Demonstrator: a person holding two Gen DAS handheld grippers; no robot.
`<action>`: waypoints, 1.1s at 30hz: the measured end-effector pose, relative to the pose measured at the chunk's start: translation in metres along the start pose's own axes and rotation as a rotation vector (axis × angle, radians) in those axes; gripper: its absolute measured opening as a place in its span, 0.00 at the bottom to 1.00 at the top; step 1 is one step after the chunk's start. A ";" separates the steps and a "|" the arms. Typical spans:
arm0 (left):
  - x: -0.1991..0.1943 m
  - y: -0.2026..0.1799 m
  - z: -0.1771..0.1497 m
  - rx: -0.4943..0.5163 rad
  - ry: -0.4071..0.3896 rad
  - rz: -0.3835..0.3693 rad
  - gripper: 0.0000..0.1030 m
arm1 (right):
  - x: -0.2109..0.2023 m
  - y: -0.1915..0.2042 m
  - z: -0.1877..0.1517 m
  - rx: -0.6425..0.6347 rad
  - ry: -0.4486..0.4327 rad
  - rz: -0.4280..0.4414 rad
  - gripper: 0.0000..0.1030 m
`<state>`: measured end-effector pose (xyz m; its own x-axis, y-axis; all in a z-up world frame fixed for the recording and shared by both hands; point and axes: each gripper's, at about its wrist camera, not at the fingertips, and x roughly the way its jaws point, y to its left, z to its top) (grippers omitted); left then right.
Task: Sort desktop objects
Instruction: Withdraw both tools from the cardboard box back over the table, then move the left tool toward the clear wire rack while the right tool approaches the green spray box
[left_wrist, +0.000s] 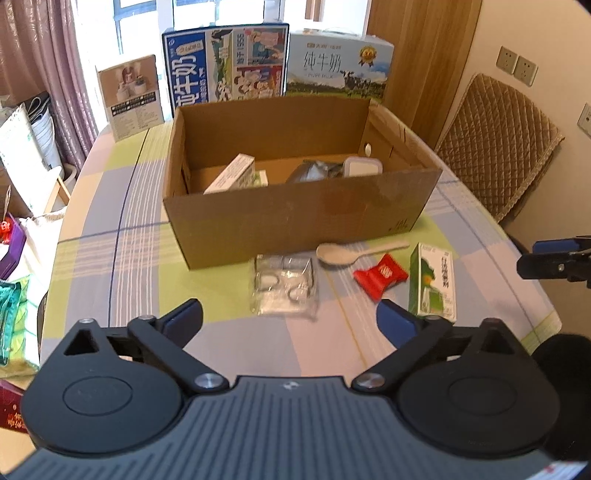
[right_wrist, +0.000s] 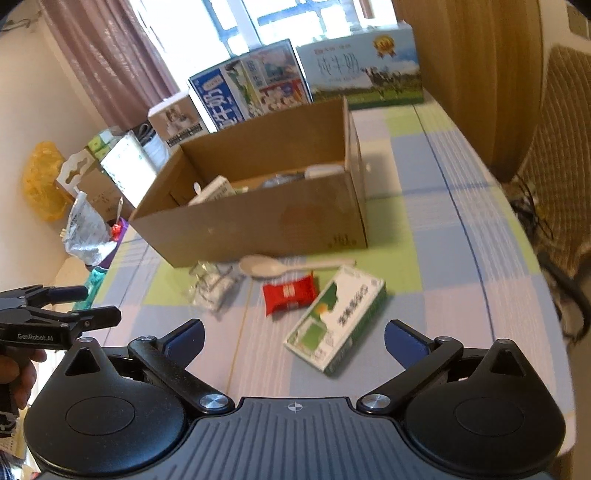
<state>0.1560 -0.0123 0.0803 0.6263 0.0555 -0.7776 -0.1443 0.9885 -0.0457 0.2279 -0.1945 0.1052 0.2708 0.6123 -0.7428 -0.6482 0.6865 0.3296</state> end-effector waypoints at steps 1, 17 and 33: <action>0.001 0.000 -0.003 0.001 0.002 0.005 0.98 | 0.002 0.000 -0.004 0.007 0.007 -0.002 0.98; 0.021 -0.001 -0.028 -0.005 0.052 0.010 0.98 | 0.025 -0.003 -0.033 0.087 0.068 -0.033 0.98; 0.050 0.004 -0.027 -0.001 0.086 0.008 0.98 | 0.058 -0.003 -0.029 0.094 0.099 -0.049 0.98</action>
<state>0.1655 -0.0091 0.0244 0.5572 0.0507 -0.8288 -0.1492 0.9880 -0.0399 0.2251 -0.1727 0.0447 0.2257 0.5387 -0.8117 -0.5653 0.7510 0.3412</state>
